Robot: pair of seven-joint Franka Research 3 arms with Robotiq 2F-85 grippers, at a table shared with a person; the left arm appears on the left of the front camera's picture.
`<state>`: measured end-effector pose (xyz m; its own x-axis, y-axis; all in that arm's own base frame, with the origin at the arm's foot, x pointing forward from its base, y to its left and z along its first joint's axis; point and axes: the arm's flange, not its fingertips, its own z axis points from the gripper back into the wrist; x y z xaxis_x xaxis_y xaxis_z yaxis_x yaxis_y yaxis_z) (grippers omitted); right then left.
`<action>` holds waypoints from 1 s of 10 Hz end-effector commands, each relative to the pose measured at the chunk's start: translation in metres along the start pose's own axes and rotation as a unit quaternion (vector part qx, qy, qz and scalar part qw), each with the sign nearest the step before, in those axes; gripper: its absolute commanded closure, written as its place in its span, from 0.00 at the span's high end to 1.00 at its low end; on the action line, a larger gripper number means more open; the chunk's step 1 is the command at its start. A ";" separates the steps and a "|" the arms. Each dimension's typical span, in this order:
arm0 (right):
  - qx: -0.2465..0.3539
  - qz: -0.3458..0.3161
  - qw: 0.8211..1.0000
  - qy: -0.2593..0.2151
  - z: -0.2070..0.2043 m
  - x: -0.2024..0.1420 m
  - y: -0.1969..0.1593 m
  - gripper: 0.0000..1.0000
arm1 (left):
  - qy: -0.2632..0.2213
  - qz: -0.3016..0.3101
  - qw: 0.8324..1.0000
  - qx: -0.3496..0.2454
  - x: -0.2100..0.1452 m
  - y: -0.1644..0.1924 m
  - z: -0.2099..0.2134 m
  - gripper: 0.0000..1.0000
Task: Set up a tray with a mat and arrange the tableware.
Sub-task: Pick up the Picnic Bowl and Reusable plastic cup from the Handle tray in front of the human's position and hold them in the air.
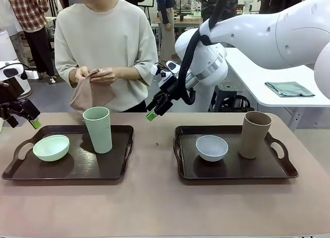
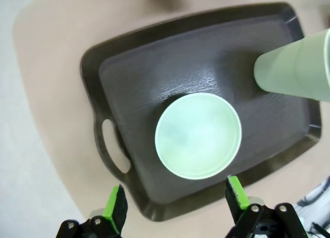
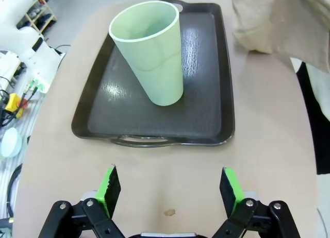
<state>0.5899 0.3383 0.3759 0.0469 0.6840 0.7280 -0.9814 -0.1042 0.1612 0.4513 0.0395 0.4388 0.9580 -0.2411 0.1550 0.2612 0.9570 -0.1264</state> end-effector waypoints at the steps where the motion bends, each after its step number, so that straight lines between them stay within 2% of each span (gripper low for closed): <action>1: -0.004 0.006 1.000 -0.006 0.004 -0.008 -0.001 1.00 | 0.001 -0.006 1.000 0.009 -0.001 0.001 0.003 1.00; 4: -0.002 -0.001 1.000 -0.003 0.004 -0.003 -0.002 1.00 | 0.000 -0.002 1.000 0.002 0.000 0.000 0.001 1.00; 7: -0.019 0.022 1.000 -0.002 -0.047 0.009 0.032 1.00 | 0.004 0.018 0.998 0.058 -0.008 -0.015 -0.007 1.00; 10: -0.043 0.046 0.998 -0.008 -0.069 0.014 0.052 1.00 | 0.008 0.038 0.998 0.053 -0.003 -0.006 -0.021 1.00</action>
<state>0.5357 0.4044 0.3523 -0.0207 0.6840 0.7292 -0.9882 -0.1249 0.0891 0.4472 0.0290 0.4248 0.9733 -0.1904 0.1280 0.1989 0.9784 -0.0571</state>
